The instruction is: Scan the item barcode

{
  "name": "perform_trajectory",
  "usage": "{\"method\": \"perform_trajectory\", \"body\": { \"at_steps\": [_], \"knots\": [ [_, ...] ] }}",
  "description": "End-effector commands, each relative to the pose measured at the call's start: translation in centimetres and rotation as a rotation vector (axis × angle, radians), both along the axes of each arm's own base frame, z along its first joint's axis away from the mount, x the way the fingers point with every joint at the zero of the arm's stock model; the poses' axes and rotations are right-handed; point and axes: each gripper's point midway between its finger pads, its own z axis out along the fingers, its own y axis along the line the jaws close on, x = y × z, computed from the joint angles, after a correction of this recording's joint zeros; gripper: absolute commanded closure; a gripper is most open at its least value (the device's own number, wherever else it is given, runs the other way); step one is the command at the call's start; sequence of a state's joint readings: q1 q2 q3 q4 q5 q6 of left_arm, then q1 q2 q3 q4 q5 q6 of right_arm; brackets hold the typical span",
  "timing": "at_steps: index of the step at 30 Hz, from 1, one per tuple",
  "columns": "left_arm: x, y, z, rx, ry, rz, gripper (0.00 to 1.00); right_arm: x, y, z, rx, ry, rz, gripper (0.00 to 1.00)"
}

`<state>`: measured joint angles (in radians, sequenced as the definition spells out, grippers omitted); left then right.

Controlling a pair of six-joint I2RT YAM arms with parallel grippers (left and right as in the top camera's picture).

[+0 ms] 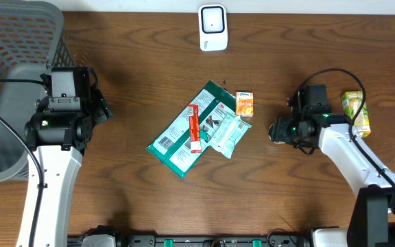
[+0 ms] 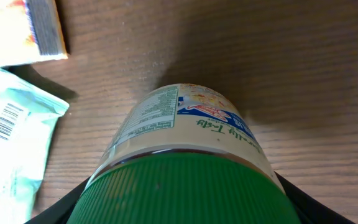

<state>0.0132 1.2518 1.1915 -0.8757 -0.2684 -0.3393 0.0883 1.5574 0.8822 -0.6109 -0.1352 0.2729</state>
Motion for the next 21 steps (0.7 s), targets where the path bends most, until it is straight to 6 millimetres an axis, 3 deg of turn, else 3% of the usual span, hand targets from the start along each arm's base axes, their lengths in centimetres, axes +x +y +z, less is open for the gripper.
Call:
{"method": "perform_trajectory", "body": {
  "at_steps": [1,2,7,10,12,15,18,21],
  "knots": [
    [0.0,0.4,0.5,0.016,-0.008,0.005,0.13,0.0,0.2,-0.1,-0.004,-0.001,0.024,0.46],
    [0.0,0.4,0.5,0.016,-0.008,0.005,0.13,0.0,0.2,-0.1,-0.004,-0.002,0.024,0.43],
    [0.0,0.4,0.5,0.016,-0.008,0.005,0.13,0.2,0.2,-0.1,-0.004,-0.009,0.024,0.11],
    [0.0,0.4,0.5,0.016,-0.008,0.005,0.13,0.9,0.3,0.1,-0.002,-0.040,0.024,0.01],
    [0.0,0.4,0.5,0.016,-0.008,0.005,0.13,1.1,0.3,0.3,-0.004,-0.051,0.034,0.01],
    [0.0,0.4,0.5,0.016,-0.008,0.005,0.13,0.9,0.1,0.8,-0.058,-0.062,0.184,0.01],
    [0.0,0.4,0.5,0.016,-0.008,0.005,0.13,0.9,-0.8,2.8,-0.093,-0.025,0.166,0.01],
    [0.0,0.4,0.5,0.016,-0.008,0.005,0.13,0.9,-1.1,6.2,-0.061,0.026,0.071,0.01]
  ]
}}
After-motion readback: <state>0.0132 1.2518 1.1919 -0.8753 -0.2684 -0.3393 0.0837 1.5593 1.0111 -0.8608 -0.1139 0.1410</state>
